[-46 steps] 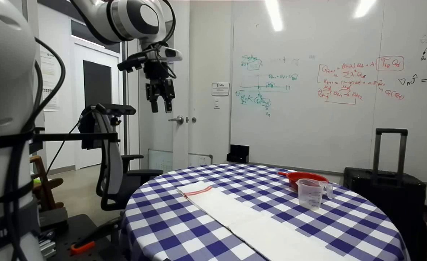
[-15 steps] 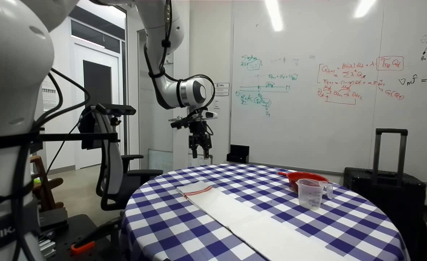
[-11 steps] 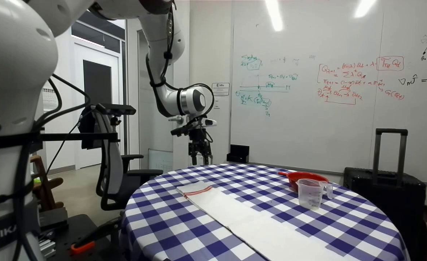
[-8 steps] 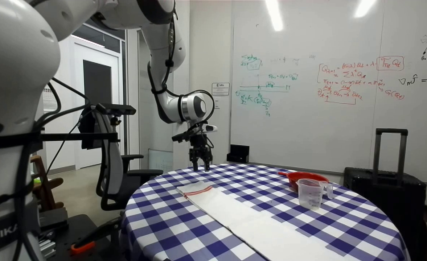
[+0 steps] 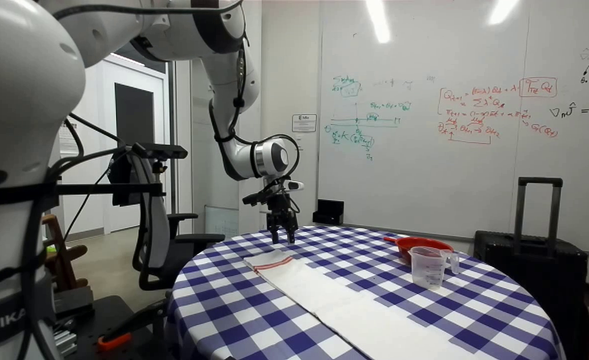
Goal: Fold the cloth on the table
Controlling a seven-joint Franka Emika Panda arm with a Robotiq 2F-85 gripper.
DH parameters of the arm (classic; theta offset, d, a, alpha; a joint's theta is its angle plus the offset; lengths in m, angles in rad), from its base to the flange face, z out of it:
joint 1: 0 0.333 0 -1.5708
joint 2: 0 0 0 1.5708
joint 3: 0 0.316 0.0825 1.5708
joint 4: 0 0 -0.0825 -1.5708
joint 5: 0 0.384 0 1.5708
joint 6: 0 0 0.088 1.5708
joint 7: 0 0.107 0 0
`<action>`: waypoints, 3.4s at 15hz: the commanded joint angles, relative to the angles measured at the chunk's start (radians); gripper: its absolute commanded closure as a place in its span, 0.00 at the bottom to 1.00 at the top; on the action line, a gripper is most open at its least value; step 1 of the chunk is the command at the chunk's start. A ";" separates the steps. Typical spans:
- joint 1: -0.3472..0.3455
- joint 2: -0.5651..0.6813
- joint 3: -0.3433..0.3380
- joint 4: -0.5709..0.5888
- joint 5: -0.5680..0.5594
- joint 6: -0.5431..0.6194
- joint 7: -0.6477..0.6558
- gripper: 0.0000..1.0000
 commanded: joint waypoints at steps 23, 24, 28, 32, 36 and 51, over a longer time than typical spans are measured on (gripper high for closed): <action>0.051 -0.076 0.060 0.046 0.020 -0.057 0.074 0.98; 0.057 -0.110 0.066 0.034 0.016 -0.041 0.065 0.98; 0.069 -0.252 0.088 -0.005 0.002 -0.008 0.001 0.98; 0.065 -0.366 0.116 -0.019 -0.004 -0.029 -0.094 0.98; 0.039 -0.450 0.151 -0.034 0.004 -0.083 -0.303 0.98; -0.132 -0.900 0.150 -0.364 -0.337 -0.381 -0.517 0.98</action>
